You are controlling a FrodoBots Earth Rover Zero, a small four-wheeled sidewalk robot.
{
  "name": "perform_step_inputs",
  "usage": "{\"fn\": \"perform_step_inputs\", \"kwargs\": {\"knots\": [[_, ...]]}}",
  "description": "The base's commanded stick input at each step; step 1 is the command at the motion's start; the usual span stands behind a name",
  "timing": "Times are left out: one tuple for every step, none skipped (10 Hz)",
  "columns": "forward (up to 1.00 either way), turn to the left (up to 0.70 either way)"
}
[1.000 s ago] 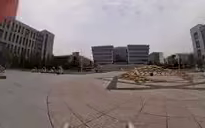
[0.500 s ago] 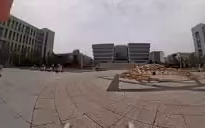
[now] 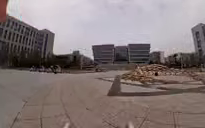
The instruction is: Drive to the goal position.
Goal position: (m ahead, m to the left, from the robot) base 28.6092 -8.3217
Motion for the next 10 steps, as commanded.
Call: {"fn": "perform_step_inputs", "kwargs": {"knots": [[0.85, 0.00], [0.85, 0.00], [0.85, 0.00], [0.85, 0.00], [0.85, 0.00], [0.85, 0.00], [0.85, 0.00], [0.85, 0.00], [0.85, 0.00], [0.85, 0.00]]}}
